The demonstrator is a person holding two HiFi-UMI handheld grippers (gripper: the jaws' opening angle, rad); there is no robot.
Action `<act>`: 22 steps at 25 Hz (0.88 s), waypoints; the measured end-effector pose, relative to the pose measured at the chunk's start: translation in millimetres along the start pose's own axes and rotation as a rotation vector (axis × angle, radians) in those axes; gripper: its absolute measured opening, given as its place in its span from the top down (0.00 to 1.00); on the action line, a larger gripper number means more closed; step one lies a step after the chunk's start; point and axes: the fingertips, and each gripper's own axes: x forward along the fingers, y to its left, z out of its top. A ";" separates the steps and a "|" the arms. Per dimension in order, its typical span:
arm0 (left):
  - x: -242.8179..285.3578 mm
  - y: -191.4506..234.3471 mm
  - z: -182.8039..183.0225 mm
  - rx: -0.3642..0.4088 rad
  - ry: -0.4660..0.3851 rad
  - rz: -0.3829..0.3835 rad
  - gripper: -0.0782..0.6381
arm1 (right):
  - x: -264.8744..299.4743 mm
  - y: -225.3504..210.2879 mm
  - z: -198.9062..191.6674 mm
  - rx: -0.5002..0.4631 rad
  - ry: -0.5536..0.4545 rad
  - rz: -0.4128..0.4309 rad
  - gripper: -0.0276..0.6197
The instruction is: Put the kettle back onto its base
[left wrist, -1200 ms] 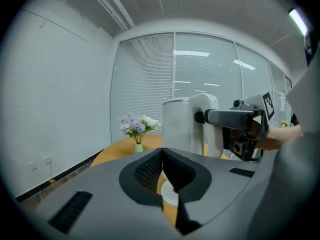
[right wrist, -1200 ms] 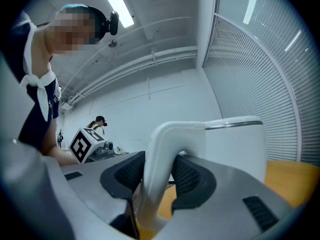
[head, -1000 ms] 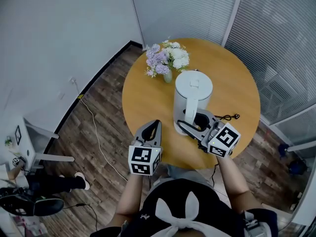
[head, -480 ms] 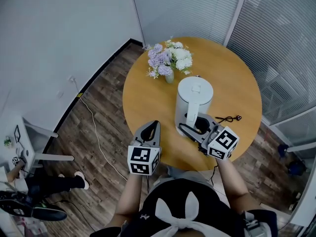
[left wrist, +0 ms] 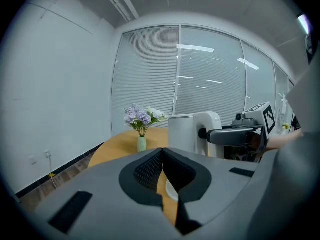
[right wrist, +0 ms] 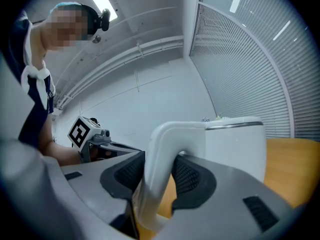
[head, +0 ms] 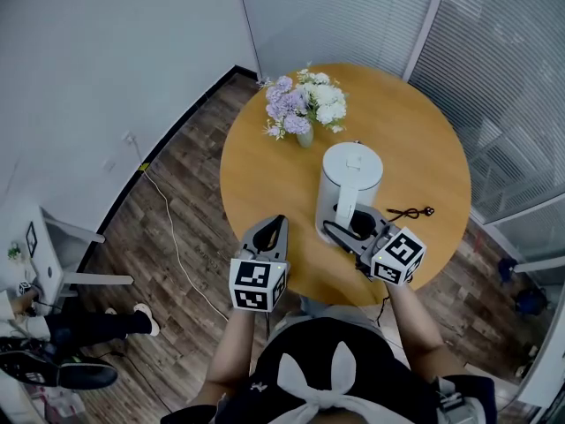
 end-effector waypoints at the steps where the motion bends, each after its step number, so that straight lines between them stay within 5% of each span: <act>1: 1.3 -0.3 -0.3 0.001 0.001 0.000 0.85 | 0.0 -1.5 -1.4 0.004 0.001 -0.001 0.69; 22: 9.2 4.2 -7.4 -0.008 0.035 0.010 0.85 | 3.0 -14.2 -27.0 0.058 0.033 -0.021 0.69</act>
